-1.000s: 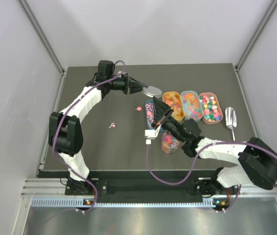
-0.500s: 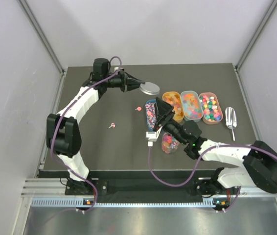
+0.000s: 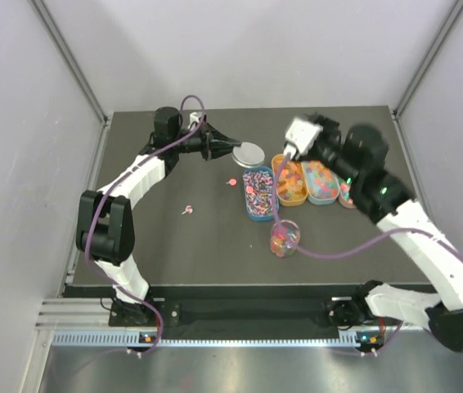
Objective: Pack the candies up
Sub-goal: Adjust the bottle lid.
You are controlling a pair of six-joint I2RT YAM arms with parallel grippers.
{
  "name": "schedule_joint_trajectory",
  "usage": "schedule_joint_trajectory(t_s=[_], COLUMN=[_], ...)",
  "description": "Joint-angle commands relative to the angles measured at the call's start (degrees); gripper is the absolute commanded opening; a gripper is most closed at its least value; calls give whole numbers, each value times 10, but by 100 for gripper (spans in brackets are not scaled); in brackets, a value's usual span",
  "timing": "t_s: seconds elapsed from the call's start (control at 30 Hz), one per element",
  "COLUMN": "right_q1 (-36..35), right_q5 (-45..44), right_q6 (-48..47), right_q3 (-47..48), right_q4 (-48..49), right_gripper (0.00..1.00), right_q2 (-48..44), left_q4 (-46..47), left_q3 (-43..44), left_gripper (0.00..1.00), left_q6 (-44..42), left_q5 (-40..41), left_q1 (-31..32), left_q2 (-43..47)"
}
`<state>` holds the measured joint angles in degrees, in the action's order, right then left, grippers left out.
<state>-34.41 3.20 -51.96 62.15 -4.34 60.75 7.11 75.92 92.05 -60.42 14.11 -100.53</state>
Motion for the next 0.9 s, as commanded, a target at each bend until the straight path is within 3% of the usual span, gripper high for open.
schedule_joint_trajectory(t_s=[0.0,0.1,0.13,0.2,0.27,0.37,0.5,0.57,0.87], right_q1=[26,46,50,54,58,43,21,15,3], right_q5=[170,279,297,328,329,318,304,303,235], right_q6=[133,84,73,43,75,12,-1,-5,-32], right_q3=[184,369,413,546,562,513,498,507,540], right_q4=[-363,-580,-680,-790,-804,-804,-804,-803,-800], right_gripper=[57,56,57,61,66,73,94,98,100], right_q2=[71,174,229,289,314,296,301,307,366], left_q4=[146,202,209,210,196,167,178,180,191], left_q3=[-16,-52,-60,-74,-73,-65,-55,-53,-37], left_gripper=[0,0,0,0,0,0,0,0,0], left_q6=[-43,-78,-89,-100,-121,-134,-122,-121,-103], left_q5=[-15,-35,-39,-48,-50,-46,-48,-47,-49], left_q1=[14,23,24,24,26,28,28,28,64], left_q2=[46,53,56,58,60,53,40,32,2])
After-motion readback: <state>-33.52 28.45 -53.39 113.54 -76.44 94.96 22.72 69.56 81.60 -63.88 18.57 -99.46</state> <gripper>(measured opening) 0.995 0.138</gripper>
